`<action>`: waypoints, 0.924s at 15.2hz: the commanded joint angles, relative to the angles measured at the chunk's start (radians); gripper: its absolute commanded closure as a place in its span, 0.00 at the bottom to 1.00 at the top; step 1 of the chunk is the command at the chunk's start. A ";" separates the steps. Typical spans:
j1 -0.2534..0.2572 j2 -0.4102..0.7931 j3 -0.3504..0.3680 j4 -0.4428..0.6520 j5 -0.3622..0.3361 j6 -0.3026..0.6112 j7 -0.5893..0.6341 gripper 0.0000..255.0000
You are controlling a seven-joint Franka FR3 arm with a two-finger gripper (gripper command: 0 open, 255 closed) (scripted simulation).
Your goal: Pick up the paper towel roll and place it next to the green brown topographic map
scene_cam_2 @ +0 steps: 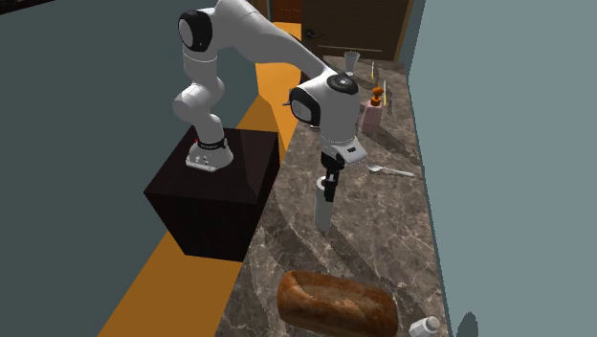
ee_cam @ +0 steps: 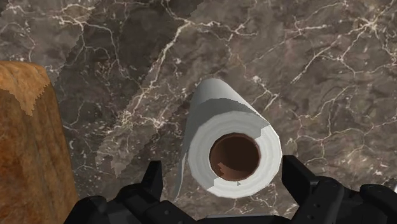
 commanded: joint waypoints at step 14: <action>0.000 0.002 0.000 -0.001 0.001 0.003 0.000 1.00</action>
